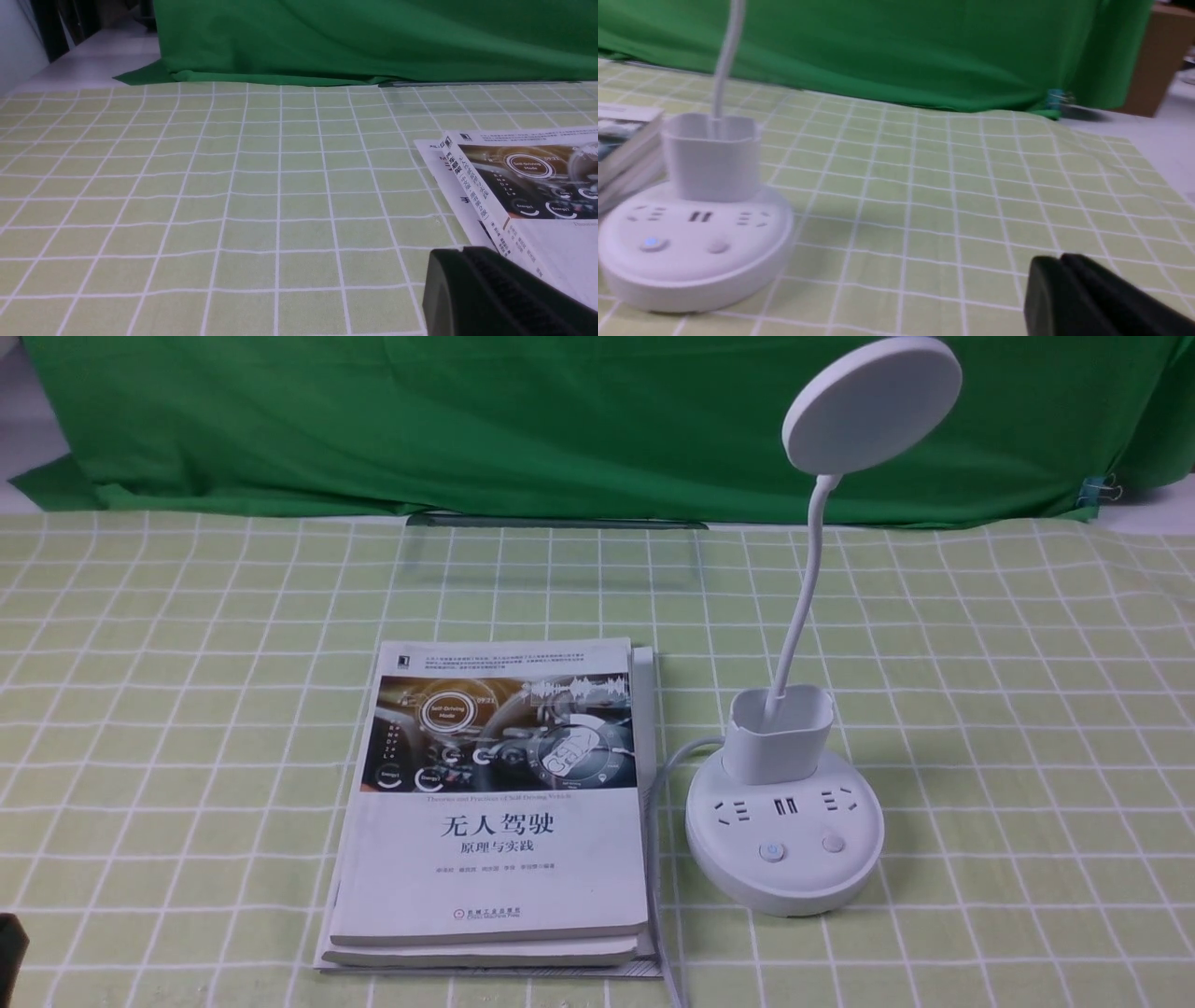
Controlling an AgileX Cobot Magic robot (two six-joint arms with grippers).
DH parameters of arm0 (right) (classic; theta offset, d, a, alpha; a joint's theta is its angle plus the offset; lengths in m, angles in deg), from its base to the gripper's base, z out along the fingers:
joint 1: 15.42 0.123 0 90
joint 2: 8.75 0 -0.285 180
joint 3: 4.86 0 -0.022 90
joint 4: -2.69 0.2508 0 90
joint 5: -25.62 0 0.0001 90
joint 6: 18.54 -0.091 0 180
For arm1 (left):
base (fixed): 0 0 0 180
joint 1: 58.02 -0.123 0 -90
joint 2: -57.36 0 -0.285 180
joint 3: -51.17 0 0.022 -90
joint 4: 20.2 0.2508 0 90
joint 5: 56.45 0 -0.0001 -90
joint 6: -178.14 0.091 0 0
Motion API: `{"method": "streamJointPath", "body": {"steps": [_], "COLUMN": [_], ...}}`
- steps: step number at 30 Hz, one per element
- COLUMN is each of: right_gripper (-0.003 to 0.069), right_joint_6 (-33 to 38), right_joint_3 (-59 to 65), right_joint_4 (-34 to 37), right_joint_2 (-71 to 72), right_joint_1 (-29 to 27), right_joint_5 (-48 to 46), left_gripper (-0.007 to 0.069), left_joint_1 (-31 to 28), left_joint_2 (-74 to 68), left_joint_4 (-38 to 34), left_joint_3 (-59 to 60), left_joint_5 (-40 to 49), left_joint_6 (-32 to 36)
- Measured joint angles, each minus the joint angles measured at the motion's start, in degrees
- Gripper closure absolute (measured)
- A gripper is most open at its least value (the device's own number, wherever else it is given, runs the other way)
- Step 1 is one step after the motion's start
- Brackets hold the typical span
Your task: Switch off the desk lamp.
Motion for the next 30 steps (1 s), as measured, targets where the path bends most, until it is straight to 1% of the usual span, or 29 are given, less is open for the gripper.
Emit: {"method": "streamJointPath", "body": {"steps": [4,30], "right_gripper": [0.0639,0.0638], "right_joint_6": [0.0,0.0], "right_joint_3": [0.0,0.0], "right_joint_4": [0.0,0.0], "right_joint_2": [0.0,0.0], "right_joint_1": [-1.0,-1.0], "right_joint_5": [0.0,-0.1], "left_gripper": [0.0623,0.0623], "left_joint_1": [0.0,0.0], "left_joint_2": [0.0,0.0], "left_joint_4": [0.0,0.0], "left_joint_3": [0.0,0.0], "left_joint_5": [0.0,0.0], "left_joint_6": [0.0,0.0]}}
